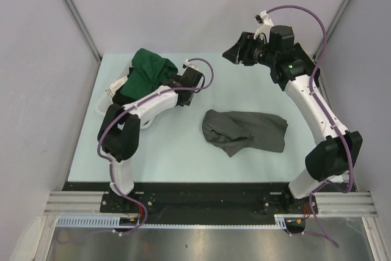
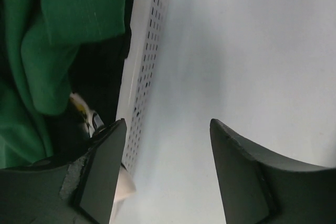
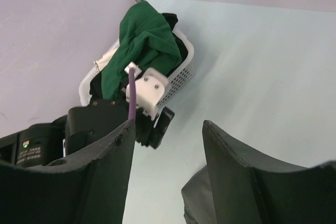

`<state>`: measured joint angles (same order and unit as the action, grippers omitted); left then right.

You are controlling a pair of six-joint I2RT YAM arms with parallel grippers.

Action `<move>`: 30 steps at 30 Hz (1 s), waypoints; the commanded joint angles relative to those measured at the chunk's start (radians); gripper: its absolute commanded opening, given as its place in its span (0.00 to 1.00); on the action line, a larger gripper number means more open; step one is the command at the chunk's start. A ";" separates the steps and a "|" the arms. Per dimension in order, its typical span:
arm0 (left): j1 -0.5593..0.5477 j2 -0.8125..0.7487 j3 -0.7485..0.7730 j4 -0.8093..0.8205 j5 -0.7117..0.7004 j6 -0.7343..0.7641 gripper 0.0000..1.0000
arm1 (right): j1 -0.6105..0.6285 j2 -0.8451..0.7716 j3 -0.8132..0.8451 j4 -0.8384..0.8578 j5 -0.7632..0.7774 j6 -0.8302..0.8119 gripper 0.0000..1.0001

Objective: Fold and stack the t-shirts
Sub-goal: Move the tshirt to the center of the board

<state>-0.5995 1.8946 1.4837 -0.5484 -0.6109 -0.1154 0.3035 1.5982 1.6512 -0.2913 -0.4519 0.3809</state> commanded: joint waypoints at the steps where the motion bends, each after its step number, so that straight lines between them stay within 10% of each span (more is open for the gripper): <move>1: 0.036 0.047 0.090 -0.053 -0.066 0.030 0.70 | -0.003 -0.037 -0.013 -0.042 0.001 -0.030 0.59; 9: 0.102 0.104 0.115 -0.111 -0.099 -0.006 0.62 | -0.003 -0.034 -0.016 -0.051 -0.005 -0.033 0.59; 17: 0.176 0.144 0.148 -0.160 -0.039 -0.006 0.00 | -0.003 -0.032 -0.018 -0.054 -0.022 -0.030 0.59; 30: 0.323 0.130 0.141 -0.182 -0.075 0.013 0.00 | -0.001 -0.038 -0.019 -0.077 -0.031 -0.025 0.59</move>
<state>-0.3592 2.0266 1.6203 -0.6983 -0.6514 -0.0517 0.3035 1.5967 1.6318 -0.3698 -0.4614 0.3630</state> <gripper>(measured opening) 0.077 0.592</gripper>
